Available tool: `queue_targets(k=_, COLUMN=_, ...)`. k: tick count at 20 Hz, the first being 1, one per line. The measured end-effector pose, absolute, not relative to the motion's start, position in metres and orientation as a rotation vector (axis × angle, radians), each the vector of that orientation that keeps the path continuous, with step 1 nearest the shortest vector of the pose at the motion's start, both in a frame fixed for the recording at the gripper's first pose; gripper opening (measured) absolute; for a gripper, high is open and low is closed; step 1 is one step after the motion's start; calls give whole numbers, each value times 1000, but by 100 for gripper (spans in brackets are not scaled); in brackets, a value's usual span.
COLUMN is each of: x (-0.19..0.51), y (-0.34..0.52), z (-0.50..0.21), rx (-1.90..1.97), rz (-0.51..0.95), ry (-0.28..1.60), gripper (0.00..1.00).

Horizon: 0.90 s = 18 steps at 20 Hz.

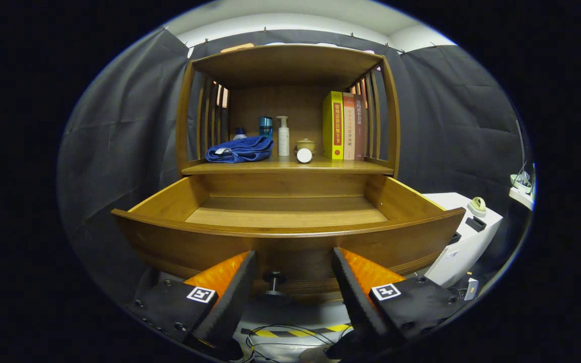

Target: Pull open the drawer, take out the items inside it, and place them on the countertop above the cabinet.

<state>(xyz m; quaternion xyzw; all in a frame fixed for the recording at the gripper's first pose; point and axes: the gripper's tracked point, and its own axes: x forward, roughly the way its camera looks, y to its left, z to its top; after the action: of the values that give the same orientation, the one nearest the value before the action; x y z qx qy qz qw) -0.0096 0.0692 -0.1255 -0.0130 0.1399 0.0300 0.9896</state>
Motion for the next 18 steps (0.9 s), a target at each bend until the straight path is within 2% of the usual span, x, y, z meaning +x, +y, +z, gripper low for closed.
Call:
queue_targets(k=9, x=22, y=75, z=-133, rx=-62, rz=25, ry=286, gripper=99)
queue_targets(k=18, x=98, y=75, z=-122, rx=-51, rz=40, ry=269, gripper=99)
